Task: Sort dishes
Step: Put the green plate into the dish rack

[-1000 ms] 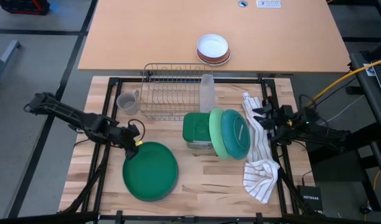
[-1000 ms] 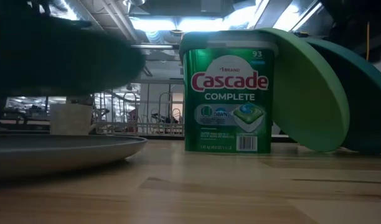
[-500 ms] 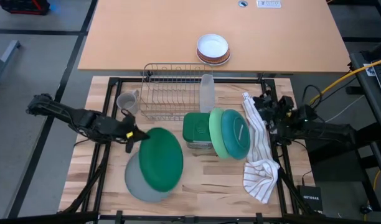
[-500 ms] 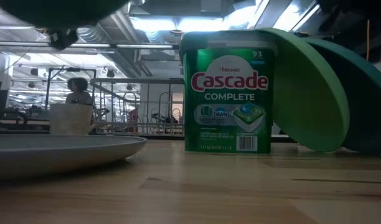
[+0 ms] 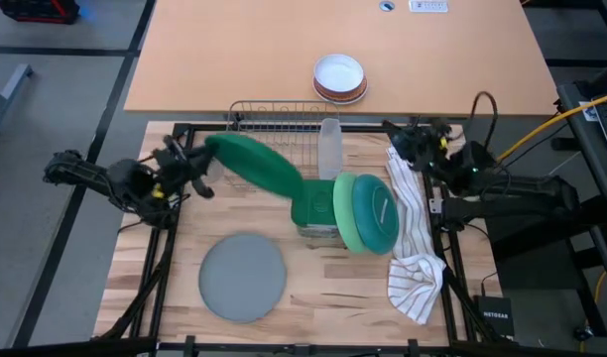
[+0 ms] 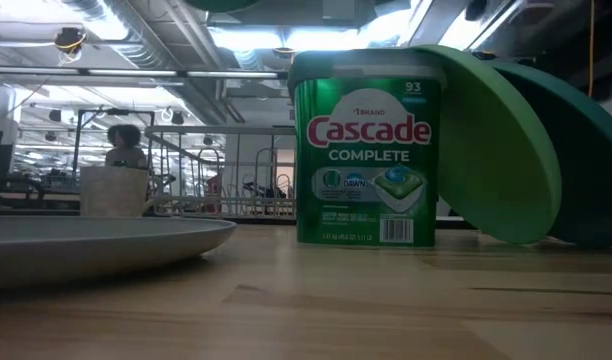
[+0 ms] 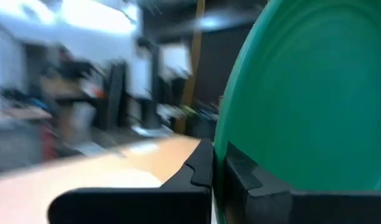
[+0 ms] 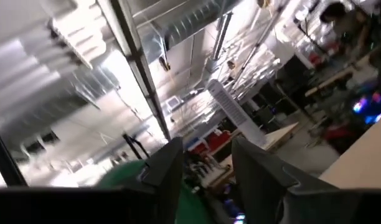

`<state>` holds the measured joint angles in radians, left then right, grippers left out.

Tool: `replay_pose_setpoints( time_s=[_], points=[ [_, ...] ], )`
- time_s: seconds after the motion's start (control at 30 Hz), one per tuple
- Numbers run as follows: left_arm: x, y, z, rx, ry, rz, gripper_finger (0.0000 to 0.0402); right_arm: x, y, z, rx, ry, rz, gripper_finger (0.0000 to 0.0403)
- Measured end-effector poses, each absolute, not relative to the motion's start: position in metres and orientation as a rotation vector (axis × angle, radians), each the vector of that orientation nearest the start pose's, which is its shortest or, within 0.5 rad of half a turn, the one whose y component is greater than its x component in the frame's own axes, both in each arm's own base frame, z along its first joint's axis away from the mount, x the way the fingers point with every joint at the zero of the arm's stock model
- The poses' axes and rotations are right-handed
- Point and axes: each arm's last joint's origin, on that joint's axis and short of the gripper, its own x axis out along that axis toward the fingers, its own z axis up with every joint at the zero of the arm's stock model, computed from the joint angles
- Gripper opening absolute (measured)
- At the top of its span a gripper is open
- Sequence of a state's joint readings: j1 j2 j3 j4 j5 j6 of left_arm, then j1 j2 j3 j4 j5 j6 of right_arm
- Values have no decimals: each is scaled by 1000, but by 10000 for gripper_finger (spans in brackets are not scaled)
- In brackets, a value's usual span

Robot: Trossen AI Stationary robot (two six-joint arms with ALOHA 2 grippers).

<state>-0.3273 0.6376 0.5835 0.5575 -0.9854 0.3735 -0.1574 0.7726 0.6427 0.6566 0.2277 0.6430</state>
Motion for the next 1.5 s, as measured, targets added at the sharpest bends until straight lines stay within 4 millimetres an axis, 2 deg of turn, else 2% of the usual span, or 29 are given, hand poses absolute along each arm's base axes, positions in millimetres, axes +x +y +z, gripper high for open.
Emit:
replay_pose_setpoints(
  time_s=[0.13, 0.23, 0.4, 0.53, 0.73, 0.9, 1.17, 1.5],
  points=[
    [120, -14, 363, 173, -336, 800, 0, 183, -35, 386, 751, -641, -124, 143],
    [116, -10, 369, 286, -352, 865, 0, 207, -36, 394, 847, -598, -27, 143],
    [118, -8, 375, 537, -399, 882, 0, 254, -40, 385, 1041, -453, 88, 143],
    [118, -7, 380, 762, -453, 904, 0, 287, -43, 371, 1273, -324, 175, 143],
    [114, -9, 386, 962, -539, 920, 0, 317, -45, 356, 1404, -216, 208, 143],
    [114, -11, 386, 1048, -562, 910, 0, 327, -48, 356, 1409, -264, 186, 143],
    [114, -14, 387, 1154, -628, 875, 0, 322, -48, 370, 1375, -426, 284, 143],
    [126, -20, 383, 1252, -698, 759, 0, 322, -47, 370, 1365, -389, 319, 143]
  ],
)
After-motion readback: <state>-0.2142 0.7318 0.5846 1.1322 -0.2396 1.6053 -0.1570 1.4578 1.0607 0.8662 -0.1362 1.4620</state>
